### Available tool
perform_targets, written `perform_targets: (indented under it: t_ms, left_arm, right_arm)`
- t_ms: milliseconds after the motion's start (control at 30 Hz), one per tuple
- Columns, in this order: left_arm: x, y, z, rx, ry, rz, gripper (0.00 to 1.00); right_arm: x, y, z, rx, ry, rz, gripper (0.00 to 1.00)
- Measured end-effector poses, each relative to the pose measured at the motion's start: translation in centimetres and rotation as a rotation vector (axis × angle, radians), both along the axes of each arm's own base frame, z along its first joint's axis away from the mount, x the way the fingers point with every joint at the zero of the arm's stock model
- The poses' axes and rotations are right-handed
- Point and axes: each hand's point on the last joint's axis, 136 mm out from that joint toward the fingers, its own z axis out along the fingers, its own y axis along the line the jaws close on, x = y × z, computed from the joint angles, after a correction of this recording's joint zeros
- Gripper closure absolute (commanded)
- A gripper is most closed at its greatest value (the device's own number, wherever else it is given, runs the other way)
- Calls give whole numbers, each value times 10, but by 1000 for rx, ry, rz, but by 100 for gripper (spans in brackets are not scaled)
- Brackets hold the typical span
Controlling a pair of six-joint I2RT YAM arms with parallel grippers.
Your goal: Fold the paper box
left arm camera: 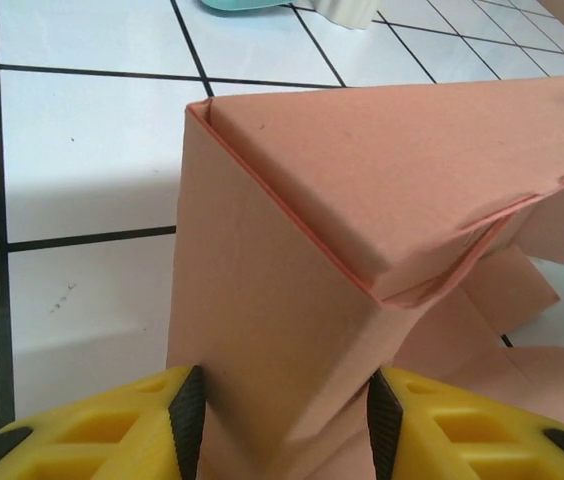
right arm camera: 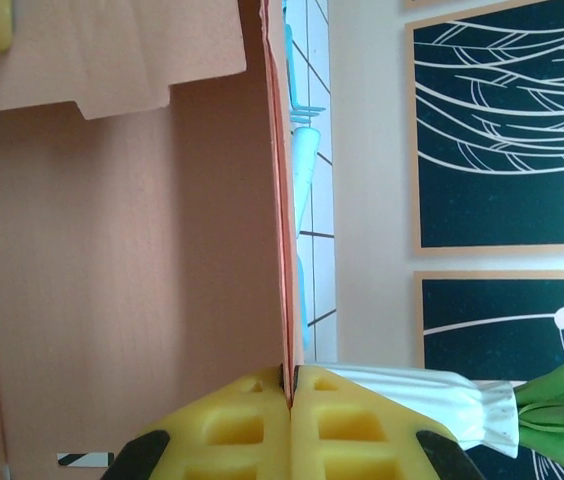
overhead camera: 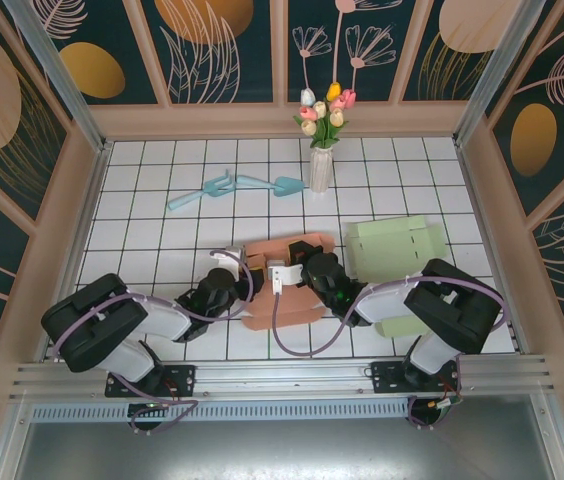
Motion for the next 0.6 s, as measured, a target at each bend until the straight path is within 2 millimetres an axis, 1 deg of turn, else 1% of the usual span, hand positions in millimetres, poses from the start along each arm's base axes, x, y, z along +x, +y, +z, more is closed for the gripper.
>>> perform_targets:
  t_ms: [133, 267, 367, 600]
  left_arm:
    - [7, 2, -1, 9, -22, 41, 55]
    - [14, 10, -2, 30, -44, 96, 58]
    - [17, 14, -1, 48, -66, 120, 58]
    - [24, 13, -1, 115, -123, 108, 56]
  right_arm:
    - [1, -1, 0, 15, 8, -13, 100]
    - [0, -1, 0, 32, 16, -18, 100]
    - [0, -1, 1, 44, 23, -22, 100]
    - [0, -1, 0, 78, 46, -31, 100]
